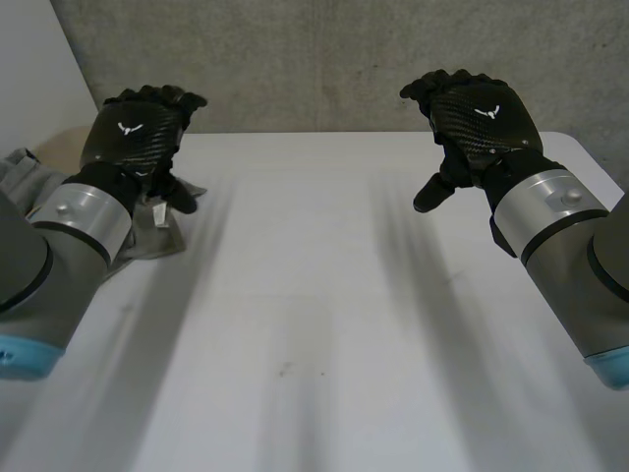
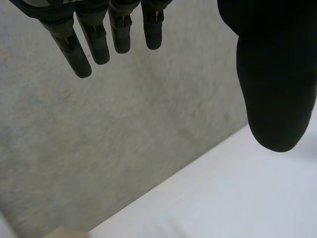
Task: Fold the laundry.
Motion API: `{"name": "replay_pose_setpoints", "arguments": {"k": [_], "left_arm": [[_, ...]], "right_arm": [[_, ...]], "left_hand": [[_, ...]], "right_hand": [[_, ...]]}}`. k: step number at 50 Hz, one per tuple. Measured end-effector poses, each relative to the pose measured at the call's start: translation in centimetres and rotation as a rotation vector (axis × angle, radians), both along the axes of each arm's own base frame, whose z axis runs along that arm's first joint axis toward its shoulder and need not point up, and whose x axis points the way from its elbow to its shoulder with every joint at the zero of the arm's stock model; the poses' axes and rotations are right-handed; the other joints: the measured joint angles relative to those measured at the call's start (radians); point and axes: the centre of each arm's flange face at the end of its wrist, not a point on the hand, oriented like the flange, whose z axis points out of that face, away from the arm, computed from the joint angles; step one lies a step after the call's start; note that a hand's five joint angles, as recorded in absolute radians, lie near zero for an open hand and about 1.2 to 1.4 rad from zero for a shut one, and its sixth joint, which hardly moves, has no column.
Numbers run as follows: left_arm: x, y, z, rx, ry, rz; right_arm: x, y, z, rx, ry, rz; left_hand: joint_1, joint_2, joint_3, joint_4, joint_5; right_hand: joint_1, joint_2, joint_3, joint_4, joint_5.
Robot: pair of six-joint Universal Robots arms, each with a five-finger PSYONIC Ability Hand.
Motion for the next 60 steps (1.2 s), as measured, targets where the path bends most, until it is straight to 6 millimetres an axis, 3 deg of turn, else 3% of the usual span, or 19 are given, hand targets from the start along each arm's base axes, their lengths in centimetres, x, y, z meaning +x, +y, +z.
{"name": "replay_pose_setpoints", "arguments": {"k": [8, 14, 16, 20, 29, 31, 32, 34, 36, 44, 45, 46, 48, 52, 54, 55, 58, 59, 60], "left_arm": [[2.8, -5.8, -3.4, -0.012, -0.253, 0.133], [6.5, -11.4, -7.5, 0.023, -0.419, 0.246], [6.8, -11.7, -7.8, 0.027, -0.427, 0.253], [10.7, -15.7, -11.2, 0.07, -0.508, 0.346], [14.4, -19.1, -13.8, 0.087, -0.56, 0.461], [15.5, -20.3, -14.3, 0.079, -0.558, 0.502], [15.6, -20.3, -14.3, 0.078, -0.557, 0.504], [15.6, -20.6, -14.3, 0.07, -0.548, 0.512], [15.2, -20.6, -13.8, 0.056, -0.526, 0.515], [11.4, -18.8, -9.2, -0.009, -0.374, 0.489], [9.0, -17.0, -6.6, -0.041, -0.297, 0.449], [9.0, -17.0, -6.6, -0.041, -0.297, 0.449], [5.6, -14.0, -3.6, -0.079, -0.214, 0.371], [1.3, -9.7, -0.9, -0.115, -0.149, 0.251], [0.4, -8.7, -0.6, -0.12, -0.141, 0.223], [-1.9, -6.2, -0.1, -0.126, -0.127, 0.151], [-4.0, -3.8, 0.0, -0.124, -0.122, 0.08], [-6.9, -0.4, -0.6, -0.112, -0.125, -0.024], [-7.6, 0.5, -0.9, -0.106, -0.128, -0.05]], "right_arm": [[0.1, 0.1, 0.0, -0.004, 0.008, 0.006], [0.3, 0.3, -0.2, -0.015, 0.038, 0.01], [0.3, 0.3, -0.3, -0.016, 0.041, 0.01], [0.4, 0.3, -0.6, -0.019, 0.063, 0.011], [0.5, 0.2, -1.1, -0.01, 0.076, 0.013], [0.6, 0.0, -1.8, 0.006, 0.086, 0.015], [0.6, -0.1, -1.9, 0.008, 0.087, 0.016], [0.7, -0.2, -2.1, 0.013, 0.09, 0.017], [0.7, -0.3, -2.2, 0.016, 0.092, 0.017], [0.6, -0.6, -2.1, 0.012, 0.09, 0.012], [0.5, -0.7, -1.9, 0.006, 0.088, 0.008], [0.5, -0.7, -1.9, 0.006, 0.088, 0.008], [0.4, -0.9, -1.6, -0.002, 0.083, 0.001], [-0.1, -1.5, -1.2, -0.011, 0.077, -0.016], [-0.2, -1.6, -1.1, -0.013, 0.076, -0.02], [-0.5, -1.9, -0.8, -0.019, 0.073, -0.031], [-0.6, -2.1, -0.7, -0.021, 0.071, -0.036], [-1.1, -2.5, -0.2, -0.031, 0.066, -0.052], [-1.1, -2.6, -0.2, -0.032, 0.066, -0.055]], "left_hand": [[0.0, 0.0, 0.0, 0.0, 0.0], [0.0, 0.0, 0.0, 0.0, 0.0], [0.0, 0.0, 0.0, 0.0, 0.0], [0.0, 0.0, 0.0, 0.0, 0.0], [0.0, 0.0, 0.0, 0.0, 0.0], [0.292, 0.265, 0.257, 0.256, 0.205], [0.292, 0.265, 0.257, 0.256, 0.205], [0.819, 0.795, 0.776, 0.781, 0.631], [0.841, 0.941, 0.911, 0.923, 0.756], [0.842, 0.969, 0.938, 0.972, 0.785], [0.842, 0.969, 0.938, 0.972, 0.833], [0.842, 0.969, 0.938, 0.972, 0.833], [0.842, 0.97, 0.938, 0.977, 0.836], [0.842, 0.97, 0.938, 0.977, 0.836], [0.842, 0.97, 0.938, 0.977, 0.836], [0.842, 0.97, 0.938, 0.977, 0.836], [0.842, 0.97, 0.938, 0.977, 0.836], [0.842, 0.972, 0.945, 0.981, 0.836], [0.842, 0.973, 0.945, 0.982, 0.836]], "right_hand": [[0.0, 0.0, 0.0, 0.0, 0.0], [0.0, 0.0, 0.0, 0.0, 0.0], [0.0, 0.0, 0.0, 0.0, 0.0], [0.0, 0.0, 0.0, 0.0, 0.0], [0.0, 0.0, 0.0, 0.0, 0.0], [0.0, 0.0, 0.0, 0.0, 0.0], [0.0, 0.0, 0.0, 0.0, 0.0], [0.0, 0.0, 0.0, 0.0, 0.0], [0.0, 0.0, 0.0, 0.0, 0.0], [0.0, 0.0, 0.0, 0.0, 0.0], [0.0, 0.0, 0.0, 0.0, 0.0], [0.0, 0.0, 0.0, 0.0, 0.0], [0.0, 0.0, 0.0, 0.0, 0.0], [0.0, 0.0, 0.0, 0.0, 0.0], [0.0, 0.0, 0.0, 0.0, 0.0], [0.0, 0.0, 0.0, 0.0, 0.0], [0.0, 0.0, 0.0, 0.0, 0.0], [0.0, 0.0, 0.0, 0.0, 0.0], [0.0, 0.0, 0.0, 0.0, 0.0]]}}
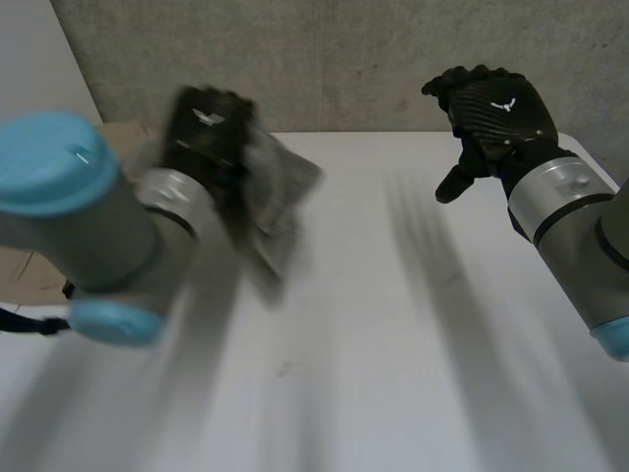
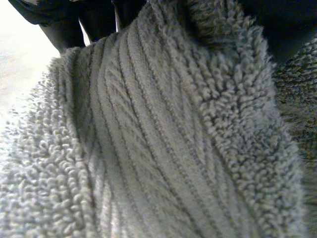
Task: Fold the laundry.
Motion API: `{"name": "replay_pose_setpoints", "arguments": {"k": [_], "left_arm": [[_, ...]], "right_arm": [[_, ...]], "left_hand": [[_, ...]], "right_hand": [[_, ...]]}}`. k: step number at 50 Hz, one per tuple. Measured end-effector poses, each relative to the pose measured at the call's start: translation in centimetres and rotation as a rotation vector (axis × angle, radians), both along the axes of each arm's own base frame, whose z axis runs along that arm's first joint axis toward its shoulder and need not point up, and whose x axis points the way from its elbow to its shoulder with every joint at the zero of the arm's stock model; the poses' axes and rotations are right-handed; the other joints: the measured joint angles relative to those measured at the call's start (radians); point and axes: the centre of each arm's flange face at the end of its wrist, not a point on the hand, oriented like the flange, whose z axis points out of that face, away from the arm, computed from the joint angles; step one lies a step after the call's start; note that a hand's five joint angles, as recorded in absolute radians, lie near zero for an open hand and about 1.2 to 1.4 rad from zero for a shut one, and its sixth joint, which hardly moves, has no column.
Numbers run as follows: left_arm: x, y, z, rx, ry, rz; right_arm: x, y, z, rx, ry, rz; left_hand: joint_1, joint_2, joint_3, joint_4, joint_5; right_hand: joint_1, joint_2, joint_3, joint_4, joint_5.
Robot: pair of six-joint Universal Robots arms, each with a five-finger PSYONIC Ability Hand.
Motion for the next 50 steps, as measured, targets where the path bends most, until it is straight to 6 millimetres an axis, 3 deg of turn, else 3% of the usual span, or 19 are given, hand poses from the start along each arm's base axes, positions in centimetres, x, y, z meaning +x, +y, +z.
{"name": "replay_pose_setpoints", "arguments": {"k": [2, 3, 5, 6, 7, 9, 10, 12, 17, 25, 31, 37, 44, 50], "left_arm": [[-2.2, 2.9, -1.4, 0.033, -0.021, -0.086], [-2.5, 3.3, -1.7, 0.04, -0.026, -0.098], [-4.3, 5.8, -3.8, 0.09, -0.058, -0.172], [-4.7, 6.5, -4.4, 0.105, -0.068, -0.192], [-5.2, 7.4, -5.2, 0.125, -0.082, -0.216], [-5.8, 8.7, -6.4, 0.154, -0.104, -0.249], [-6.1, 9.5, -7.0, 0.172, -0.119, -0.267], [-6.3, 10.0, -7.5, 0.19, -0.133, -0.277], [-5.2, 9.1, -7.4, 0.215, -0.151, -0.23], [-0.2, 4.6, -5.8, 0.261, -0.147, -0.049], [2.3, 5.0, -6.3, 0.325, -0.168, 0.0], [4.4, 7.5, -8.7, 0.424, -0.222, 0.01], [4.2, 8.5, -9.8, 0.44, -0.233, -0.042], [1.1, 8.5, -8.7, 0.342, -0.176, -0.207]], "right_arm": [[-0.2, -0.2, 0.2, -0.004, -0.002, -0.008], [-0.3, -0.3, 0.2, -0.004, -0.002, -0.01], [-0.5, -0.5, 0.3, -0.006, -0.002, -0.018], [-0.6, -0.6, 0.3, -0.006, -0.002, -0.021], [-0.7, -0.7, 0.3, -0.006, -0.002, -0.024], [-0.8, -0.8, 0.3, -0.005, -0.002, -0.029], [-0.9, -0.9, 0.3, -0.005, -0.002, -0.032], [-1.0, -1.0, 0.2, -0.002, 0.0, -0.035], [-1.0, -0.9, -0.2, 0.029, 0.029, -0.024], [-0.7, 0.2, -2.4, 0.184, 0.224, 0.025], [-0.7, 1.6, -4.3, 0.3, 0.382, 0.071], [-0.7, 4.3, -7.1, 0.425, 0.507, 0.144], [-1.1, 5.0, -9.9, 0.412, 0.508, 0.141], [-1.3, 5.0, -11.0, 0.345, 0.482, 0.12]], "left_hand": [[-0.001, -0.027, -0.017, -0.023, -0.002], [-0.004, -0.054, -0.036, -0.05, -0.004], [-0.306, -0.396, -0.374, -0.385, -0.266], [-0.306, -0.396, -0.374, -0.385, -0.266], [-0.537, -0.62, -0.594, -0.61, -0.485], [-0.639, -0.718, -0.691, -0.71, -0.583], [-0.85, -0.945, -0.915, -0.954, -0.813], [-0.853, -0.971, -0.944, -0.983, -0.836], [-0.853, -0.973, -0.944, -0.983, -0.836], [-0.853, -0.973, -0.944, -0.983, -0.836], [-0.853, -0.973, -0.944, -0.983, -0.837], [-0.85, -0.965, -0.94, -0.977, -0.832], [-0.833, -0.946, -0.933, -0.961, -0.832], [-0.734, -0.872, -0.855, -0.879, -0.752]], "right_hand": [[0.0, 0.0, 0.0, 0.0, 0.0], [0.0, 0.0, 0.0, 0.0, 0.0], [0.0, 0.0, 0.0, 0.0, 0.0], [0.0, 0.0, 0.0, 0.0, 0.0], [0.0, 0.0, 0.0, 0.0, 0.0], [0.0, 0.0, 0.0, 0.0, 0.0], [0.0, 0.0, 0.0, 0.0, 0.0], [0.0, 0.0, 0.0, 0.0, 0.0], [0.0, 0.0, 0.0, 0.0, 0.0], [0.0, 0.0, 0.0, 0.0, 0.0], [0.0, 0.0, 0.0, 0.0, 0.0], [0.0, 0.0, 0.0, 0.0, 0.0], [0.0, 0.0, 0.0, 0.0, 0.0], [0.0, 0.0, 0.0, 0.0, 0.0]]}}
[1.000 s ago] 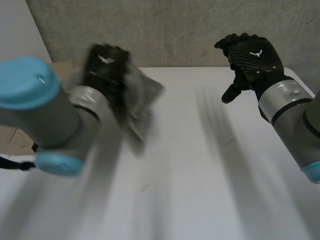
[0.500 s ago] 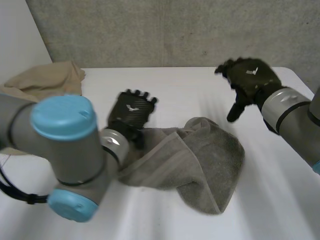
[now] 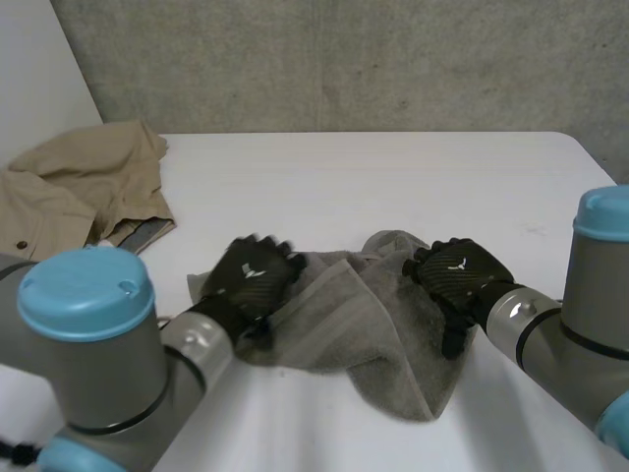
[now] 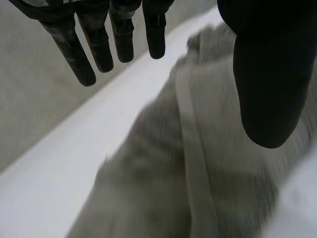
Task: Fold the laundry.
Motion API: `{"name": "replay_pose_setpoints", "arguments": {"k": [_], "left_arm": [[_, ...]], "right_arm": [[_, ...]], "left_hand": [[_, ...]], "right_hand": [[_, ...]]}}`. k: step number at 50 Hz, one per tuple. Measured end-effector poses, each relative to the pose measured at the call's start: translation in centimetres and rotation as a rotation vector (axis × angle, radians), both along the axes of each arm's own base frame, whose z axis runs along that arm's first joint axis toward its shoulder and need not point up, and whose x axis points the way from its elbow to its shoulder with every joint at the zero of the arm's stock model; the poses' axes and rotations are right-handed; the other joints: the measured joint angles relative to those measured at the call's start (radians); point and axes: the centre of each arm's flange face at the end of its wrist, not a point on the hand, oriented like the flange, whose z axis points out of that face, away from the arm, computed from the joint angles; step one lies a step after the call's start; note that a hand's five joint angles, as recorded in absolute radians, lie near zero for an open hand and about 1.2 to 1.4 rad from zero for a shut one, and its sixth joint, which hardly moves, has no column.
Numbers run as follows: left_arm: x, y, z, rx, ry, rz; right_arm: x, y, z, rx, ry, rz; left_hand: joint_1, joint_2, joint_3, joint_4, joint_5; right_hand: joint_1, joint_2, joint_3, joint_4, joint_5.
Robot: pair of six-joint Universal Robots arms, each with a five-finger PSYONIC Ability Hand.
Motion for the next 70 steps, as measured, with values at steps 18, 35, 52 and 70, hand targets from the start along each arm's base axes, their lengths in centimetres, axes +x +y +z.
{"name": "replay_pose_setpoints", "arguments": {"k": [18, 35, 52, 70], "left_arm": [[-9.8, -2.9, -4.5, -0.046, -0.128, -0.22], [-8.6, -2.7, 1.2, -0.16, -0.134, -0.063], [-3.7, 0.0, 8.6, -0.238, -0.043, -0.007], [-3.5, -0.3, 8.6, -0.184, 0.02, 0.02]], "right_arm": [[-3.0, -1.3, -0.5, -0.012, 0.026, -0.082], [-4.2, -2.9, 0.3, -0.024, 0.01, -0.139], [-2.2, -3.8, -0.3, 0.107, -0.204, -0.012], [3.8, -4.6, -4.9, 0.395, -0.526, -0.061]], "left_hand": [[0.337, 0.331, 0.335, 0.323, 0.318], [0.812, 0.883, 0.864, 0.888, 0.798], [0.812, 0.885, 0.878, 0.892, 0.798], [0.812, 0.885, 0.878, 0.893, 0.798]], "right_hand": [[0.0, 0.0, 0.0, 0.0, 0.0], [0.0, 0.0, 0.0, 0.0, 0.0], [0.0, 0.0, 0.0, 0.0, 0.0], [0.619, 0.685, 0.665, 0.642, 0.608]]}}
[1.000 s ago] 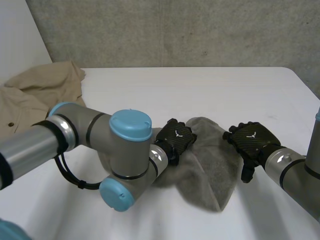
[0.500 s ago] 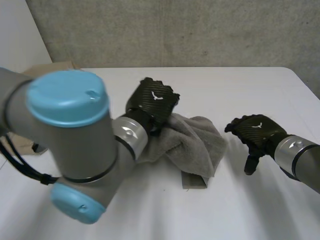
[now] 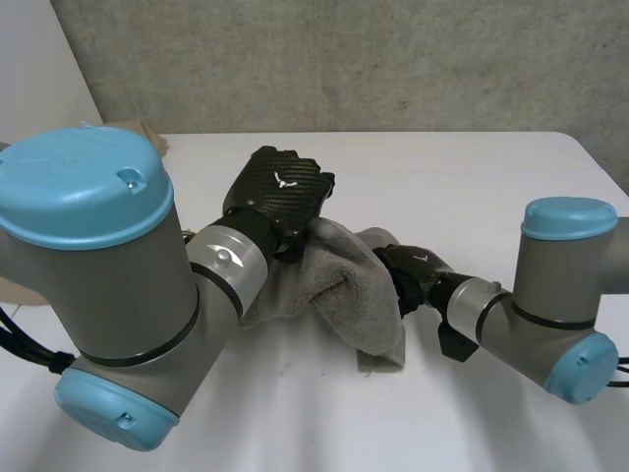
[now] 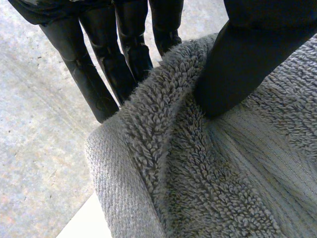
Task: Fold the laundry.
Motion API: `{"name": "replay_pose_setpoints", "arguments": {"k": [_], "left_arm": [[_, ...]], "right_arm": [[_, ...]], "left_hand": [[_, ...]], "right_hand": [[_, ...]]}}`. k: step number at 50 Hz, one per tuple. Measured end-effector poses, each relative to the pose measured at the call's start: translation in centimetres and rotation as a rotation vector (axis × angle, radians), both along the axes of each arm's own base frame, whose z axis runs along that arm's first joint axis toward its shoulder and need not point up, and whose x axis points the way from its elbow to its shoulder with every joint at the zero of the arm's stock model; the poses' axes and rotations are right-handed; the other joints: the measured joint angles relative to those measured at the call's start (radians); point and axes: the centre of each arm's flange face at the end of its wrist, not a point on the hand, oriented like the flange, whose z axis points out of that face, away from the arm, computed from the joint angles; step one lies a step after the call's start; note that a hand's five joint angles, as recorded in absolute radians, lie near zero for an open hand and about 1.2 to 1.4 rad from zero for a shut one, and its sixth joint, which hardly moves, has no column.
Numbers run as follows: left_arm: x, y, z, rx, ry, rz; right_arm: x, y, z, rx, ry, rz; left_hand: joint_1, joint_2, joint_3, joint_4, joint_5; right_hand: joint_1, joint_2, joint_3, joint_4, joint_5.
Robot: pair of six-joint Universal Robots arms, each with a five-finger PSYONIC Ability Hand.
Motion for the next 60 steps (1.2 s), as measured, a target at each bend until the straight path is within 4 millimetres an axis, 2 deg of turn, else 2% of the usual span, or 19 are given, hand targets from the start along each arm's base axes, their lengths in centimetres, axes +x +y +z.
{"name": "replay_pose_setpoints", "arguments": {"k": [1, 3, 7, 11, 14, 21, 26, 33, 36, 39, 43, 45, 46, 47, 48, 52, 57, 59, 60], "left_arm": [[0.0, 0.0, 0.1, 0.001, 0.004, 0.002], [0.2, -0.2, 0.3, 0.003, 0.019, 0.01], [0.9, -0.7, 1.2, 0.004, 0.056, 0.036], [2.9, -2.1, 2.5, 0.016, 0.133, 0.111], [4.6, -3.3, 2.9, 0.034, 0.174, 0.171], [6.9, -5.0, 1.2, 0.093, 0.171, 0.257], [7.3, -5.5, -1.4, 0.156, 0.118, 0.281], [7.4, -6.2, -4.2, 0.221, 0.059, 0.298], [7.0, -7.1, -5.7, 0.239, 0.026, 0.3], [6.5, -8.1, -5.9, 0.219, 0.014, 0.297], [4.6, -11.3, -3.2, 0.076, 0.045, 0.278], [3.7, -12.9, -0.3, -0.032, 0.1, 0.271], [3.7, -12.9, -0.3, -0.032, 0.1, 0.271], [3.2, -13.8, 2.2, -0.119, 0.153, 0.265], [3.0, -14.1, 3.4, -0.16, 0.18, 0.263], [2.5, -14.3, 6.5, -0.255, 0.266, 0.248], [2.4, -13.2, 6.0, -0.221, 0.277, 0.232], [2.7, -11.9, 4.5, -0.161, 0.249, 0.226], [2.7, -11.9, 4.5, -0.161, 0.249, 0.226]], "right_arm": [[0.1, -0.2, 0.0, 0.004, -0.008, -0.006], [0.2, -0.7, 0.2, 0.004, -0.025, -0.024], [0.0, -2.2, 1.6, -0.044, -0.041, -0.067], [-1.6, -4.0, 5.4, -0.212, 0.03, -0.104], [-2.8, -3.7, 8.6, -0.358, 0.176, -0.082], [-4.3, -1.6, 11.6, -0.514, 0.47, -0.003], [-5.2, -0.7, 12.0, -0.532, 0.643, -0.004], [-5.5, 0.2, 10.6, -0.511, 0.821, 0.063], [-4.5, 0.3, 9.4, -0.524, 0.882, 0.134], [-3.3, -0.5, 9.2, -0.571, 0.877, 0.138], [-1.0, -4.1, 11.7, -0.749, 0.761, 0.005], [-0.1, -5.6, 14.1, -0.85, 0.665, -0.086], [-0.1, -5.6, 14.1, -0.85, 0.665, -0.086], [0.4, -6.6, 16.5, -0.931, 0.572, -0.157], [0.5, -6.8, 17.6, -0.962, 0.533, -0.183], [0.8, -6.9, 20.4, -1.032, 0.418, -0.226], [0.6, -6.1, 19.6, -0.967, 0.412, -0.17], [0.5, -5.3, 17.8, -0.874, 0.443, -0.114], [0.5, -5.3, 17.8, -0.874, 0.443, -0.114]], "left_hand": [[0.0, 0.0, 0.0, 0.0, 0.0], [0.0, 0.0, 0.0, 0.0, 0.0], [0.0, 0.0, 0.001, 0.0, 0.0], [0.0, 0.0, 0.005, 0.0, 0.0], [0.0, 0.003, 0.01, 0.001, 0.0], [0.0, 0.005, 0.01, 0.001, 0.0], [0.0, 0.005, 0.01, 0.001, 0.0], [0.0, 0.005, 0.01, 0.001, 0.0], [0.0, 0.005, 0.01, 0.001, 0.026], [0.0, 0.006, 0.013, 0.001, 0.026], [0.0, 0.008, 0.015, 0.001, 0.026], [0.0, 0.008, 0.015, 0.001, 0.026], [0.0, 0.008, 0.015, 0.001, 0.026], [0.0, 0.008, 0.015, 0.001, 0.026], [0.0, 0.008, 0.015, 0.001, 0.026], [0.0, 0.008, 0.015, 0.001, 0.044], [0.0, 0.008, 0.015, 0.001, 0.044], [0.0, 0.008, 0.015, 0.001, 0.044], [0.0, 0.008, 0.015, 0.001, 0.044]], "right_hand": [[0.099, 0.153, 0.155, 0.172, 0.168], [0.12, 0.254, 0.256, 0.274, 0.258], [0.12, 0.267, 0.295, 0.311, 0.284], [0.12, 0.267, 0.298, 0.311, 0.296], [0.12, 0.267, 0.298, 0.311, 0.3], [0.12, 0.267, 0.298, 0.311, 0.3], [0.12, 0.267, 0.298, 0.311, 0.3], [0.12, 0.267, 0.298, 0.312, 0.303], [0.139, 0.267, 0.298, 0.312, 0.314], [0.174, 0.267, 0.298, 0.312, 0.319], [0.176, 0.267, 0.298, 0.312, 0.323], [0.176, 0.267, 0.298, 0.312, 0.323], [0.176, 0.267, 0.298, 0.312, 0.323], [0.176, 0.267, 0.298, 0.312, 0.324], [0.176, 0.267, 0.298, 0.312, 0.323], [0.176, 0.267, 0.298, 0.312, 0.323], [0.175, 0.265, 0.296, 0.31, 0.323], [-0.108, -0.058, -0.006, 0.004, 0.039], [-0.108, -0.058, -0.006, 0.004, 0.039]]}}
